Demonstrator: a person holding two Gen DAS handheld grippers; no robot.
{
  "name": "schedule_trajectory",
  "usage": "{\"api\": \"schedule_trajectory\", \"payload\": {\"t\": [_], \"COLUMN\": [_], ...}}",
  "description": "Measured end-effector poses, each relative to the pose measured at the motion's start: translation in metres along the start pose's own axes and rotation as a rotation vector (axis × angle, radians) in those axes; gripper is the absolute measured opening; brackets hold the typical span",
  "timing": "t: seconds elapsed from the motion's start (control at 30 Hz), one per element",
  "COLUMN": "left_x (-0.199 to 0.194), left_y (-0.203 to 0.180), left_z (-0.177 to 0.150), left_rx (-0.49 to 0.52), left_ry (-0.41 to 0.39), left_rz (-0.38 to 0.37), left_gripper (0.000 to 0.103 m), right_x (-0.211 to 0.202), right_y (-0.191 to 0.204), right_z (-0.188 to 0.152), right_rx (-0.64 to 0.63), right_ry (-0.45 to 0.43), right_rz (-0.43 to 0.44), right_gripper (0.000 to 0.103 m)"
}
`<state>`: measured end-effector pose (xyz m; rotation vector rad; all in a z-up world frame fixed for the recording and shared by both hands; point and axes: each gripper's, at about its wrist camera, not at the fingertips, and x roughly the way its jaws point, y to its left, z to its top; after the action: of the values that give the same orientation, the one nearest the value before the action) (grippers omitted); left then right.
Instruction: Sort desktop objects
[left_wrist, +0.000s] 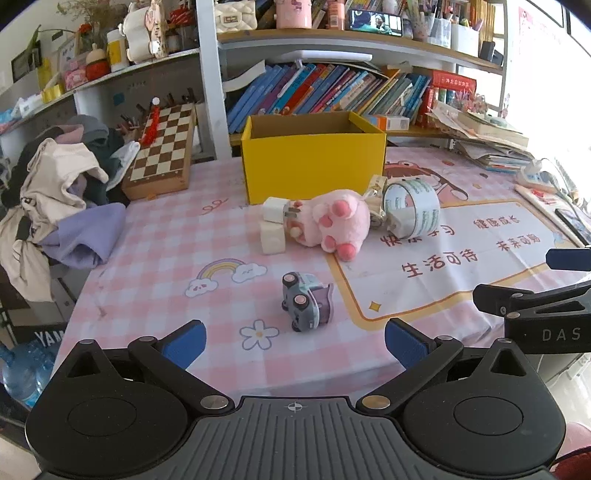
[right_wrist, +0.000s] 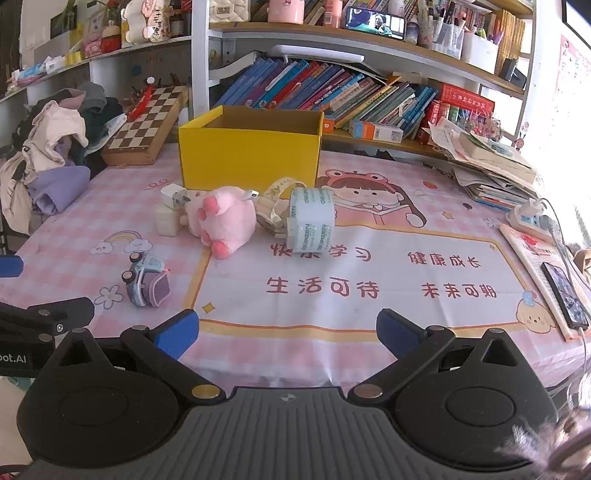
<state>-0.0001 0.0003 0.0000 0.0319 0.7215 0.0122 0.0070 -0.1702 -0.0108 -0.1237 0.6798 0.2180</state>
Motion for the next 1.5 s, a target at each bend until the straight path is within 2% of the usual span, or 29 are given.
{"api": "schedule_trajectory", "payload": {"t": [1.5], "left_x": [0.003], "left_y": [0.011], "left_z": [0.001], "left_rx": [-0.001], "left_ry": [0.009], "left_rz": [0.004], "left_gripper": [0.103], "right_x": [0.004], "right_y": [0.006], "right_z": [0.002], "right_rx": [-0.014], "right_ry": [0.007], "right_rz": [-0.001], "right_gripper": [0.103]}}
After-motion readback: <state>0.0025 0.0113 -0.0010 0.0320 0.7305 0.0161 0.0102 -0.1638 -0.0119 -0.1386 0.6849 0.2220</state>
